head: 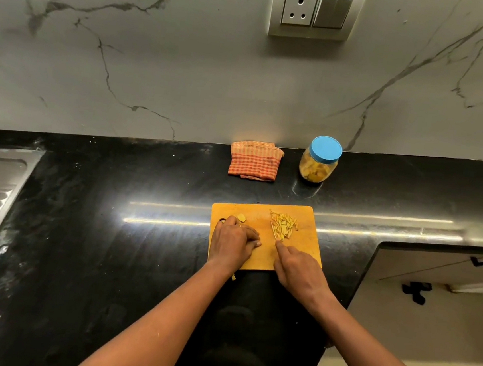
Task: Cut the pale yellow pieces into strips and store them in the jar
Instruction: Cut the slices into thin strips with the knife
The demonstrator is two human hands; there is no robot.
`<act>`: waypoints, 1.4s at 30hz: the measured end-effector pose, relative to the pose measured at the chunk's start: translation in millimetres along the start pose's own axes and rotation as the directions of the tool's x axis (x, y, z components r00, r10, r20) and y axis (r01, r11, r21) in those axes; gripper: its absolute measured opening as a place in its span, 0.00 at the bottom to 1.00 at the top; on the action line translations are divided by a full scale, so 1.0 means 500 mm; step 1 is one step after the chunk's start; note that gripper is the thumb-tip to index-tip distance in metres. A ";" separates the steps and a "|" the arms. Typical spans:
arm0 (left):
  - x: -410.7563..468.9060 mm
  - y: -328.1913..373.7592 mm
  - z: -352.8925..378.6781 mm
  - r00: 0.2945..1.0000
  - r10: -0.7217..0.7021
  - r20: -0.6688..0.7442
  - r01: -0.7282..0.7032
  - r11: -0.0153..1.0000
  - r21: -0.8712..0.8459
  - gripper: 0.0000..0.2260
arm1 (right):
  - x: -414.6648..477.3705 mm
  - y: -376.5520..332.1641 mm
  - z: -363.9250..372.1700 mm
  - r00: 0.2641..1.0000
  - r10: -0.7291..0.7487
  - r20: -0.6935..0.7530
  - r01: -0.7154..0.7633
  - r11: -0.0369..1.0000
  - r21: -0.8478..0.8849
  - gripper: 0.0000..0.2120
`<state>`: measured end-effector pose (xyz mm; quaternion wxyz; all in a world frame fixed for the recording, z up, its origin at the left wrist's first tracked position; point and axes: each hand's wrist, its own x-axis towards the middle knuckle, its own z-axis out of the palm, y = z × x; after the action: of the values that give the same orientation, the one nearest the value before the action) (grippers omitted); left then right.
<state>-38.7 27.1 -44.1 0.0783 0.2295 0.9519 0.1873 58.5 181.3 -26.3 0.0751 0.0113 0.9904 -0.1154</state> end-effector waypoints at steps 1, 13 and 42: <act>0.000 -0.001 0.001 1.000 0.000 -0.009 0.000 1.000 -0.010 0.11 | -0.007 0.000 0.000 1.000 -0.018 -0.005 0.019 0.999 0.030 0.23; -0.010 -0.006 0.008 1.000 0.013 -0.024 -0.013 1.000 0.003 0.09 | -0.035 -0.031 0.015 0.995 -0.089 -0.039 0.093 0.986 0.135 0.22; -0.019 -0.002 -0.002 0.999 0.007 -0.049 -0.006 1.000 0.020 0.11 | -0.025 -0.031 0.009 0.996 -0.078 -0.035 0.082 0.990 0.114 0.22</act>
<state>-31.0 21.6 -43.0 0.0518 0.2288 0.9546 0.1837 70.7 165.3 -25.2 0.0545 -0.0222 0.9827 -0.1753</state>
